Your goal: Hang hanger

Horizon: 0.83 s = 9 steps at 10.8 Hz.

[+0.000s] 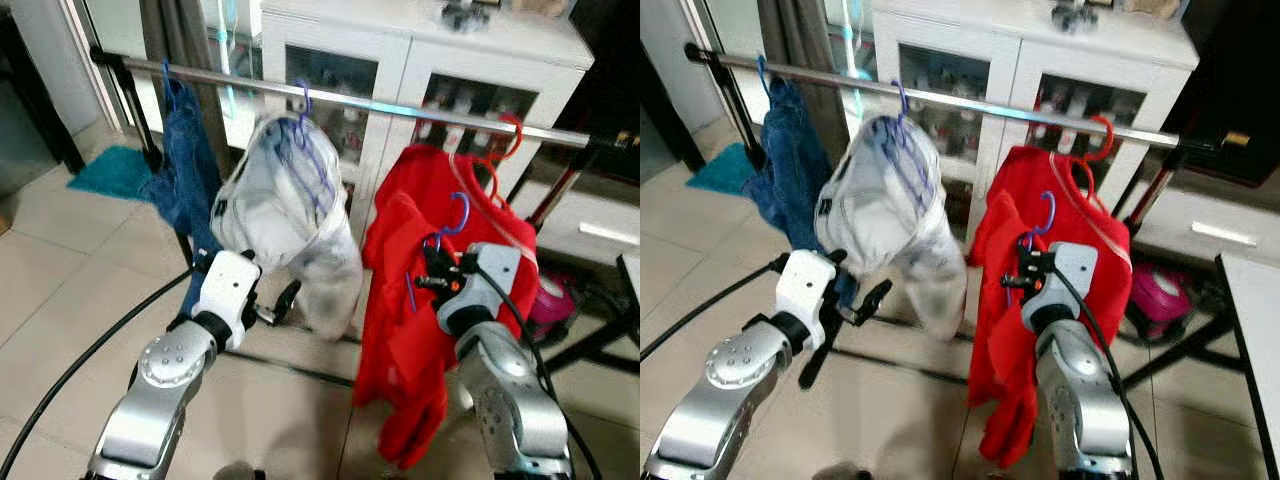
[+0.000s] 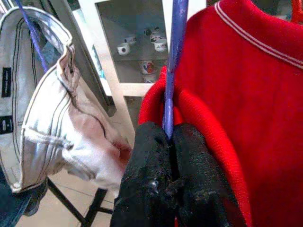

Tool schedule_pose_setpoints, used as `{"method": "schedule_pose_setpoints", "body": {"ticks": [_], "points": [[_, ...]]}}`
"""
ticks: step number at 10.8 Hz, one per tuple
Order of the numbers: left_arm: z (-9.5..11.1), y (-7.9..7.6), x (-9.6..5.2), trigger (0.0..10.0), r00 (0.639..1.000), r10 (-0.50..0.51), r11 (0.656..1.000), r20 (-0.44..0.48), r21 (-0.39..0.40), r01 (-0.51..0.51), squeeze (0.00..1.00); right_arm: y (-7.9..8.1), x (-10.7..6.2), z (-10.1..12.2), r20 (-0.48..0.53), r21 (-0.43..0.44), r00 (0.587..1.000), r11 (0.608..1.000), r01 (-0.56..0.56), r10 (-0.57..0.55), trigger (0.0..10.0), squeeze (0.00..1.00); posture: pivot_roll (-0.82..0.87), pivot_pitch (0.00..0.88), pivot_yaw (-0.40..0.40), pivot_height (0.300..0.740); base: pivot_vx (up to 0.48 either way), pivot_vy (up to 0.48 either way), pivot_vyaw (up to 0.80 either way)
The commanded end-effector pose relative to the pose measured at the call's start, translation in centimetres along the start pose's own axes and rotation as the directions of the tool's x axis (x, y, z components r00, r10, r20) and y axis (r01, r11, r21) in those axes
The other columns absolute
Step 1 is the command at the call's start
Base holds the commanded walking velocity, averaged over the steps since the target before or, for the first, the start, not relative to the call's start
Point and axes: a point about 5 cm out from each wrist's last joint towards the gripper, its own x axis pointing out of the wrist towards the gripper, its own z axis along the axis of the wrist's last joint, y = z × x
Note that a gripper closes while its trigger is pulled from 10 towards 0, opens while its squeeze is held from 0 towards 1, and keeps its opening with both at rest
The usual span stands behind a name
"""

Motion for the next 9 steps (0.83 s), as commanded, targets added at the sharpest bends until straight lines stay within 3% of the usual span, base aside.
{"method": "schedule_pose_setpoints", "body": {"ticks": [1,7,9], "points": [[0.5,-0.2,0.0,10.0,1.000,-0.004,1.000,0.013,0.005,0.004,0.00,0.0,-0.2,0.6,0.016,0.000,1.000,1.000,-0.010,0.010,0.0,0.00,-0.03,0.000,-0.037,0.740,-0.292,0.000,0.00],[0.8,0.2,0.1,10.0,1.000,0.001,1.000,0.011,0.009,-0.001,0.00,1.5,0.0,1.4,0.028,-0.030,0.990,0.990,-0.138,0.139,0.0,0.00,-0.05,0.000,-0.037,0.740,-0.286,0.000,0.00],[1.0,0.5,0.4,10.0,1.000,0.011,1.000,0.018,0.014,-0.011,0.00,2.7,-0.1,1.8,0.031,-0.032,0.961,0.961,-0.275,0.276,0.0,0.00,-0.05,0.000,-0.036,0.740,-0.279,0.000,0.00]]}}
